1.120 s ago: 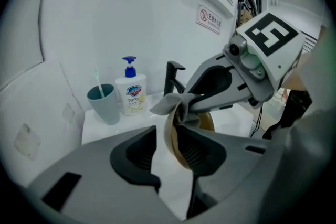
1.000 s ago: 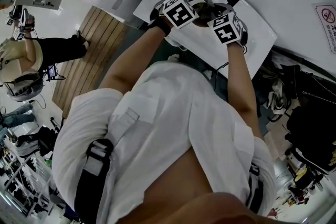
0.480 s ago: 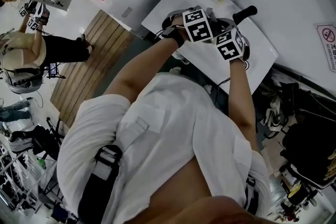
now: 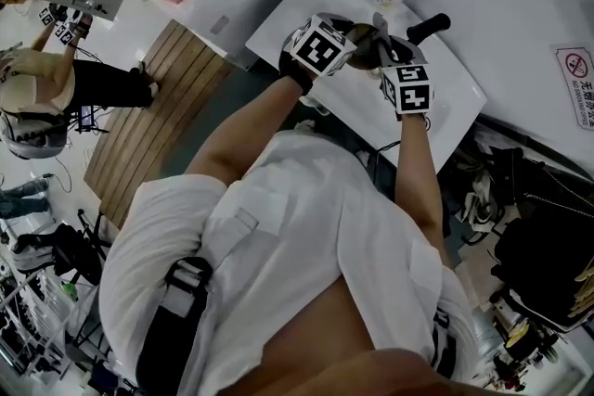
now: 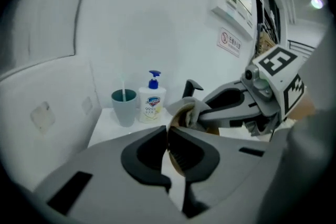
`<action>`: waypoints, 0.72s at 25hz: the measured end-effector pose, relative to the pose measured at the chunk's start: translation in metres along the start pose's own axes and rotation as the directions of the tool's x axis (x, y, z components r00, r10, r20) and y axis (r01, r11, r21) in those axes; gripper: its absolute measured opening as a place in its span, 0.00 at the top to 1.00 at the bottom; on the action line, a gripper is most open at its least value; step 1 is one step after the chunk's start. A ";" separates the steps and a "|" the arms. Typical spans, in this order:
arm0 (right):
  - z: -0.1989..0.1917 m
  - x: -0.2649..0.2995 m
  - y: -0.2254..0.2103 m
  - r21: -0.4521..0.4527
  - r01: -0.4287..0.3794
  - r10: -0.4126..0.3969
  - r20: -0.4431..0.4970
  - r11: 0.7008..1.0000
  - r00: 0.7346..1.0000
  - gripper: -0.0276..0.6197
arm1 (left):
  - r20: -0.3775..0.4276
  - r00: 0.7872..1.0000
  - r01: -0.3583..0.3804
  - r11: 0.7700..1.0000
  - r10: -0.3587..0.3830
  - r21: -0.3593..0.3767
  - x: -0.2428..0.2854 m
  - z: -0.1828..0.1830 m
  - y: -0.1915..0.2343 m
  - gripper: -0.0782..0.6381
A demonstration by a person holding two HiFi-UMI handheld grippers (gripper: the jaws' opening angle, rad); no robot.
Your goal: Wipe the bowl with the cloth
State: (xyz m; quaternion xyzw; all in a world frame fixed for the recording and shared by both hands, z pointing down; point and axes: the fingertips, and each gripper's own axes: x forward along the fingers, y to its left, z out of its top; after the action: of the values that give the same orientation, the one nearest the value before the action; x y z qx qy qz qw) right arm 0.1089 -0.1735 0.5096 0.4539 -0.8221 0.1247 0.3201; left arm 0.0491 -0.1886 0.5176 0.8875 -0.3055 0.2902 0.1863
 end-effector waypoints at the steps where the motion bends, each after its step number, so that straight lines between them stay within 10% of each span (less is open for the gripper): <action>1: -0.002 -0.001 -0.001 0.045 0.001 -0.002 0.015 0.999 1.000 0.85 | 0.032 0.999 -0.006 0.999 0.008 -0.050 -0.002 0.001 0.003 0.86; 6: -0.007 -0.003 -0.002 0.208 -0.018 0.004 0.064 0.978 0.998 0.84 | 0.112 0.994 0.018 0.973 0.008 -0.228 -0.007 -0.004 0.009 0.86; 18: -0.016 -0.001 0.004 -0.169 -0.045 0.028 -0.102 0.985 0.994 0.84 | -0.115 0.986 0.133 0.988 -0.123 0.081 0.005 -0.014 -0.021 0.86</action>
State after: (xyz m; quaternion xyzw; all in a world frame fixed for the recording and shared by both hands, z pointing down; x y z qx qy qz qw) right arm 0.1124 -0.1627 0.5214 0.4027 -0.8212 0.0817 0.3959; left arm 0.0603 -0.1677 0.5283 0.8954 -0.2239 0.3393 0.1816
